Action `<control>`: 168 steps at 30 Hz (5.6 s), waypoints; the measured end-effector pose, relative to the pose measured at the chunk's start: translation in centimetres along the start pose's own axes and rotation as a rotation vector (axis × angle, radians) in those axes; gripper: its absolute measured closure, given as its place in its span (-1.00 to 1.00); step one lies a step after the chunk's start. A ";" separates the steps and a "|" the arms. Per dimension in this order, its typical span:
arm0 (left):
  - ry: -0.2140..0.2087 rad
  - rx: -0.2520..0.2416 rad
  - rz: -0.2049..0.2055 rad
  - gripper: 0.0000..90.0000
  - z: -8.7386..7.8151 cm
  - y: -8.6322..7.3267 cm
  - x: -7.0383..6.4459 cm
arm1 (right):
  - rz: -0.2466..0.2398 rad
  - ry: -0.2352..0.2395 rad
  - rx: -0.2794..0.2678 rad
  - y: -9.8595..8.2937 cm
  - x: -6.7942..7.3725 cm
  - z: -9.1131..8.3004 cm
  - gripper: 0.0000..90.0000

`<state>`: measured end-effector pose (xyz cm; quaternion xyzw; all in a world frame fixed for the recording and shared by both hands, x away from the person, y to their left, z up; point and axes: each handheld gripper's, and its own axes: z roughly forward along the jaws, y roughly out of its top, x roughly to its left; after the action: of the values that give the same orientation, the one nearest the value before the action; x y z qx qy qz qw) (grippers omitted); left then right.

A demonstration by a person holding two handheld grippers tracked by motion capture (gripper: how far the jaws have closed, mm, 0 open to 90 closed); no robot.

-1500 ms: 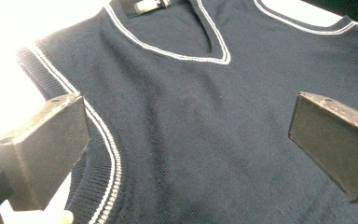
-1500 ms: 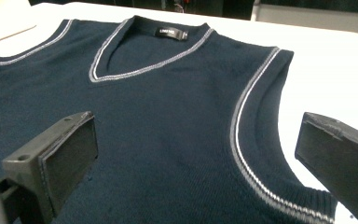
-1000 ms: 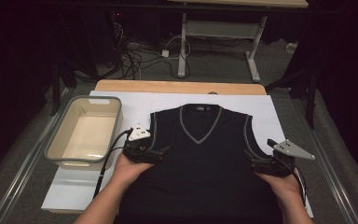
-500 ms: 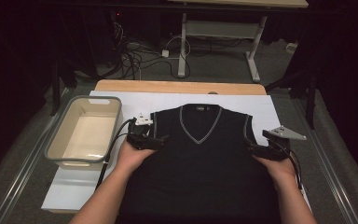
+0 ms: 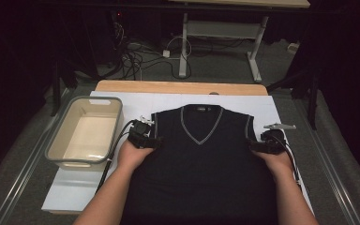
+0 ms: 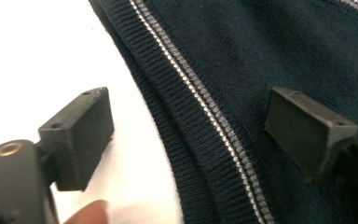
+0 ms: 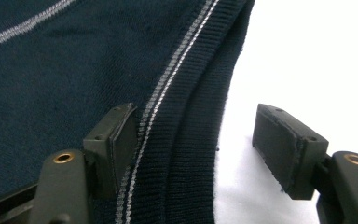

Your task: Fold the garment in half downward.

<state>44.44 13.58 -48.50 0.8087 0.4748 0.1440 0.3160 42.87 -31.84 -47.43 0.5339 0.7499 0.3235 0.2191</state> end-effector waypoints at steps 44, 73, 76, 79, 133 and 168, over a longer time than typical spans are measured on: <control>-0.100 -0.201 0.141 -0.33 -6.2 -2.6 -3.8 | -0.111 0.066 -0.068 -7.4 2.2 -6.9 0.80; -0.075 -0.054 0.039 0.63 0.2 0.4 -0.6 | -0.091 0.086 -0.108 -7.5 1.8 -7.3 0.38; -0.076 -0.057 0.041 0.64 0.2 0.4 -0.6 | -0.049 0.112 -0.137 -7.3 1.3 -7.4 0.17; -0.070 -0.060 0.048 0.64 0.2 0.3 -0.7 | -0.013 0.082 -0.135 -6.1 0.9 -7.3 0.01; -0.009 -0.303 0.041 0.76 -4.4 2.0 -1.0 | -0.082 0.030 -0.263 2.2 0.1 -6.0 0.87; -0.176 -0.292 0.107 0.09 -11.6 -14.0 -5.0 | -0.065 0.159 -0.263 -14.9 3.7 -14.7 0.33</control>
<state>26.21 18.47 -48.48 0.7878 0.3755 0.1566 0.4624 21.92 -35.31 -47.82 0.4488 0.7329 0.4528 0.2377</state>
